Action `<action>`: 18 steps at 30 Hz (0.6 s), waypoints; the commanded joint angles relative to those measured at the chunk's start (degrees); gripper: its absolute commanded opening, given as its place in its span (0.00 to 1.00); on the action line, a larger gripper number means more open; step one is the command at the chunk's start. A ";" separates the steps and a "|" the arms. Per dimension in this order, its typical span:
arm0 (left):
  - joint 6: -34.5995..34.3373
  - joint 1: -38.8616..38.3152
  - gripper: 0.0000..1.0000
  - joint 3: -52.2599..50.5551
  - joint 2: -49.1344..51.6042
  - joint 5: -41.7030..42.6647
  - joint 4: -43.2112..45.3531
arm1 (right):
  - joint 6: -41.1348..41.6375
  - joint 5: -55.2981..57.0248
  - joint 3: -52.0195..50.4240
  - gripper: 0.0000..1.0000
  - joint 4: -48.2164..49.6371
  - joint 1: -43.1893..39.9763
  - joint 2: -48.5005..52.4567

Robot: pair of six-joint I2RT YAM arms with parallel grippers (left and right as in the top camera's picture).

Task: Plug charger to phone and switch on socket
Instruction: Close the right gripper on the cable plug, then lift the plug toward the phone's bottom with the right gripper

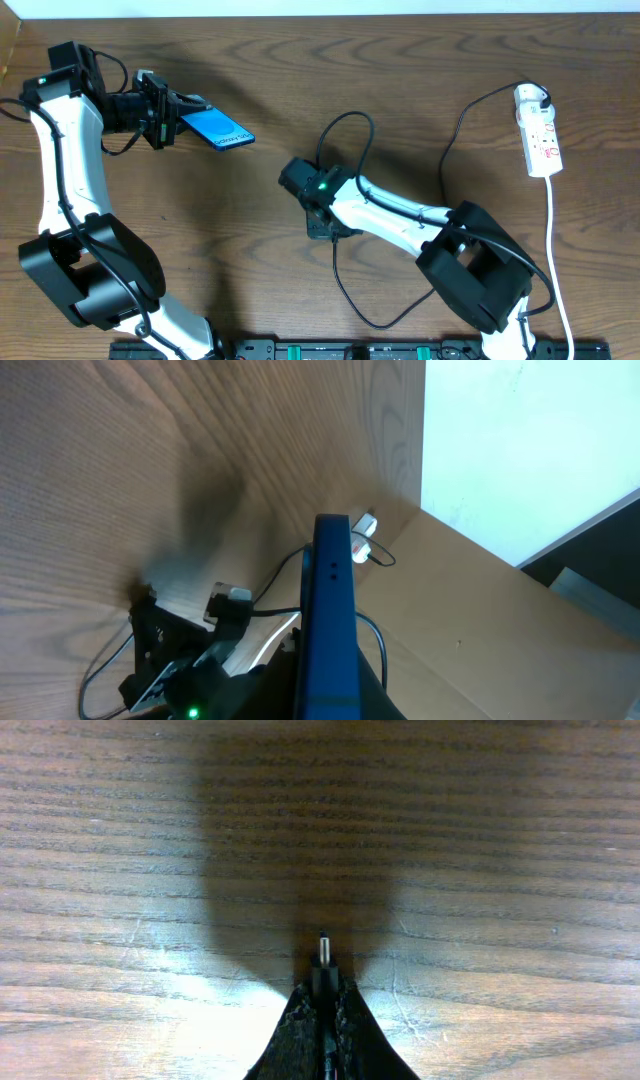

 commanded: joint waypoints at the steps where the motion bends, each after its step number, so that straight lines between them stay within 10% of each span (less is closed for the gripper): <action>1: 0.79 0.02 0.07 1.01 -1.29 1.03 -0.22 | 0.13 -3.45 -0.42 0.02 -0.07 -2.91 2.69; 18: 0.76 -2.91 0.08 1.01 -1.29 1.03 0.81 | -20.98 -56.87 0.55 0.01 24.33 -27.06 2.69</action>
